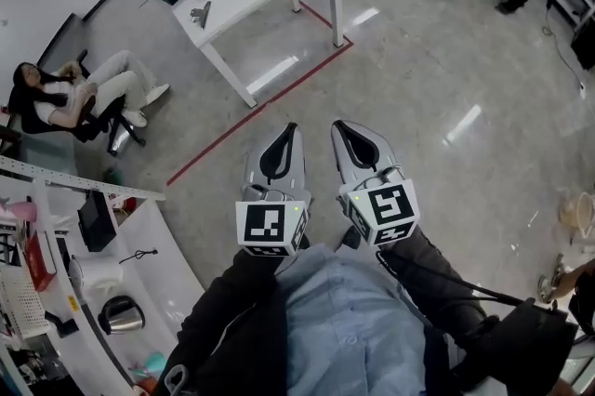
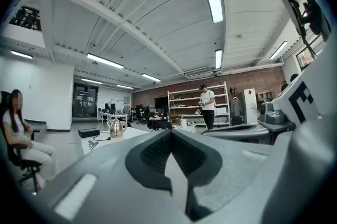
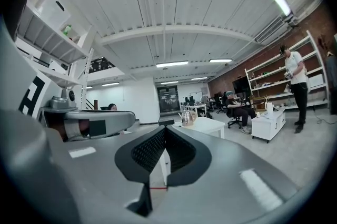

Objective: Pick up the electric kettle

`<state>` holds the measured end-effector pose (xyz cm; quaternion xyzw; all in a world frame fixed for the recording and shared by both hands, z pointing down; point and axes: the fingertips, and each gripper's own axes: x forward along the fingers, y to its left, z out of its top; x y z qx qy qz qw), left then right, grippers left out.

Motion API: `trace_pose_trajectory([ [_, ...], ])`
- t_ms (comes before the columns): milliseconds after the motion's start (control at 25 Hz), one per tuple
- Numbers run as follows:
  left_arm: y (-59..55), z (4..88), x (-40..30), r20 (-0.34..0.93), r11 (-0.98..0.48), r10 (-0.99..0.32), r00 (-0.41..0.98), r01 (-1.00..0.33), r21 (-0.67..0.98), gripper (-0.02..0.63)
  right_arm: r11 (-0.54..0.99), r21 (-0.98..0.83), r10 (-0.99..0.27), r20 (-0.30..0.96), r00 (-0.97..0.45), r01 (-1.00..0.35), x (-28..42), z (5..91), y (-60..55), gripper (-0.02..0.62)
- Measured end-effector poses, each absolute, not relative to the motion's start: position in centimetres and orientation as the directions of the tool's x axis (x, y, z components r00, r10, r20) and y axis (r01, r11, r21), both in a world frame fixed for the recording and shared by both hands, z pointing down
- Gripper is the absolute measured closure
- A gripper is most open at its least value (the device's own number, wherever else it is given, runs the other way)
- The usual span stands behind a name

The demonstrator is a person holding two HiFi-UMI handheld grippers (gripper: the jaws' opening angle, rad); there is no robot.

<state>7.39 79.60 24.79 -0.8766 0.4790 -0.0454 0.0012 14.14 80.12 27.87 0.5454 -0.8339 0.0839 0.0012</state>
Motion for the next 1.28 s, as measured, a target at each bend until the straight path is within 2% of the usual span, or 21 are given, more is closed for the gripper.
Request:
trace_pose_trajectory([
  [320, 78.2, 26.8, 6.6, 0.133, -0.499, -0.861, 0.490, -0.865, -0.047, 0.606, 0.449, -0.181, -0.873, 0.120, -0.473, -0.875, 13.2, 29.8, 78.6, 0.571],
  [680, 72.2, 28.3, 5.4, 0.123, -0.500, -0.858, 0.498, -0.866, 0.017, 0.606, 0.429, -0.155, -0.875, 0.174, -0.452, -0.890, 12.9, 31.2, 73.3, 0.571],
  [1280, 59.5, 28.0, -1.3, 0.072, -0.488, -0.866, 0.495, -0.867, 0.097, 0.606, 0.473, -0.114, -0.846, 0.219, -0.486, -0.874, 5.3, 30.6, 60.8, 0.571],
])
